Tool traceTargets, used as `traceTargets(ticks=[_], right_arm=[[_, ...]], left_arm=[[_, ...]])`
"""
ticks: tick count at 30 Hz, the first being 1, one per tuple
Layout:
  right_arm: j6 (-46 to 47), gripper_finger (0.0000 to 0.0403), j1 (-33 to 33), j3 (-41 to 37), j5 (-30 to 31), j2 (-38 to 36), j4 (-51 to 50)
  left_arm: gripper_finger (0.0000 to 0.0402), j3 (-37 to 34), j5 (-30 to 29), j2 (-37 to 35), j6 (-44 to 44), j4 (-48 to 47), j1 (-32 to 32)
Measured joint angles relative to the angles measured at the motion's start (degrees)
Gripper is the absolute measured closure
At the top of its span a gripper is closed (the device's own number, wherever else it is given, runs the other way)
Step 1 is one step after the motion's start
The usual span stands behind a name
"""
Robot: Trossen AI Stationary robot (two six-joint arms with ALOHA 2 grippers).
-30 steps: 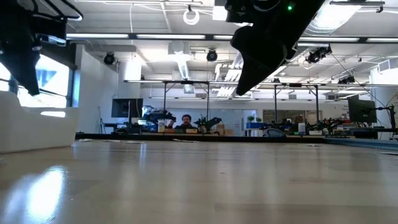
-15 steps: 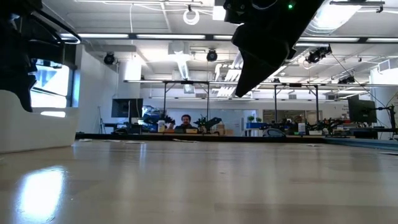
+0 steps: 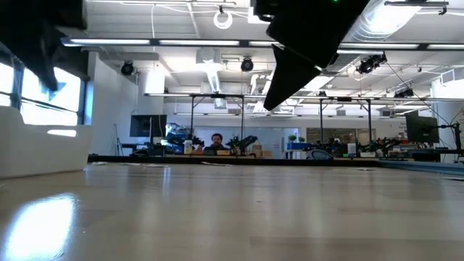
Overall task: Pick & Place First Aid Supplies
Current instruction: Put the blue alcohol pad into the white bin
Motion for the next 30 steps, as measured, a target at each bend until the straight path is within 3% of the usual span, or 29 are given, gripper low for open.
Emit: traceTargets(ticks=[7,14,23,30], right_arm=[[-2.3,0.022,0.0,0.0,-0.8,0.0,2.1],[-5.1,0.022,0.0,0.0,-1.6,0.0,4.7],[-5.9,0.022,0.0,0.0,-2.5,0.0,5.6],[-7.4,0.022,0.0,0.0,-3.0,0.0,7.2]], left_arm=[[0.0289,6.2,-16.3,0.0,8.7,4.7,1.6],[0.0289,2.6,-16.9,5.2,14.8,20.2,15.4],[0.0289,-4.3,-18.2,22.0,18.2,45.9,33.4],[0.0289,-5.9,-19.4,35.3,13.3,56.8,42.2]])
